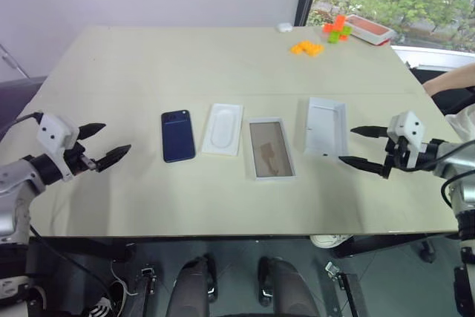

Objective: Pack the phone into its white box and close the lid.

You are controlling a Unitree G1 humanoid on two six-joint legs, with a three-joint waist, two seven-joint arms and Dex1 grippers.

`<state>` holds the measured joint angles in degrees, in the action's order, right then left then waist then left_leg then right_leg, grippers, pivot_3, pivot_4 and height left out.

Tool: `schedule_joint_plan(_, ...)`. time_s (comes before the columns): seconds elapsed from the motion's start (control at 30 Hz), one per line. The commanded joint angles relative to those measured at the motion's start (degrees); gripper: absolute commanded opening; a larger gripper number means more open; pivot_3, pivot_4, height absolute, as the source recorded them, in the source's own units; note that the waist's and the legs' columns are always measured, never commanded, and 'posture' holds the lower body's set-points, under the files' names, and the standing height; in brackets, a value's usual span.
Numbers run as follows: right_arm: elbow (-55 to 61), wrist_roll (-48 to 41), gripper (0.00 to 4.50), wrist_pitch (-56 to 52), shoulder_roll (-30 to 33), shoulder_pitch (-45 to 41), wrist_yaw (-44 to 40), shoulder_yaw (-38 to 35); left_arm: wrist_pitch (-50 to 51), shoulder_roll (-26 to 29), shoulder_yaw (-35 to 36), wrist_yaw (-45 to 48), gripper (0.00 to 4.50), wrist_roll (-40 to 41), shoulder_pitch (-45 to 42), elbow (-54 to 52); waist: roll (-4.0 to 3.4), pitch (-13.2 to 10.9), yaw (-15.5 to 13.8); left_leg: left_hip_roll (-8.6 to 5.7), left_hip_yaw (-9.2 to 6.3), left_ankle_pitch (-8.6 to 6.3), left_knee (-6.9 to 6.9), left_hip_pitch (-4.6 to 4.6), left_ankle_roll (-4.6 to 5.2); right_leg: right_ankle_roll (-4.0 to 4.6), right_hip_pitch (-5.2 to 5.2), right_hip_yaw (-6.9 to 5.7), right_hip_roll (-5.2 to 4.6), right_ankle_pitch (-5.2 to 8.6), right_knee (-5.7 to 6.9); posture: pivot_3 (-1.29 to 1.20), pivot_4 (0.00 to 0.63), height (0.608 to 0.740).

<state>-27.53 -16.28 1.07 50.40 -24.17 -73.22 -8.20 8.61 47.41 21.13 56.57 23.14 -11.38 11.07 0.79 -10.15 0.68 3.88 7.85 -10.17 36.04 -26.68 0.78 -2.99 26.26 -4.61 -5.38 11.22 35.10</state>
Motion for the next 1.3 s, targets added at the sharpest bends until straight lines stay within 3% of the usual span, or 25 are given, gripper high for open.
schedule_joint_plan(0.03,-0.87,-0.49,4.44,1.91,2.20,0.77,-0.51,-2.65,-0.80,0.86,0.92,0.26,4.50,0.32,-0.70,-0.25,0.00,0.00,0.02,0.00,0.01,0.00,-0.01,0.00,0.00,0.00,0.00,0.00,-0.01,0.00,0.00,0.00,0.150,0.740)
schedule_joint_plan(0.93,-5.76,-0.21,4.44,4.86,1.86,-0.93,-0.15,-2.05,5.56,1.16,-0.20,1.37,4.50,1.11,-1.11,-2.71,0.00,0.00,0.11,0.00,0.01,0.00,0.01,0.04,0.00,0.00,-0.03,0.00,0.02,0.00,0.02,0.00,0.150,0.740)
schedule_joint_plan(1.13,-3.70,-3.61,4.44,-6.86,1.51,-3.32,-1.30,-1.75,13.28,1.26,0.11,0.52,4.50,4.37,-2.71,-3.97,0.00,0.00,0.13,0.01,0.01,0.00,0.04,0.04,0.00,0.00,-0.03,0.00,0.01,0.00,0.02,0.00,0.150,0.740)
schedule_joint_plan(1.3,-0.31,-2.40,4.44,-8.62,0.30,-5.13,1.42,-0.97,18.09,0.29,1.12,-2.69,4.50,6.81,-5.10,-5.59,0.00,0.00,0.11,0.01,-0.01,0.00,0.05,0.05,0.00,0.01,-0.05,0.00,0.01,0.00,0.05,0.00,0.150,0.740)
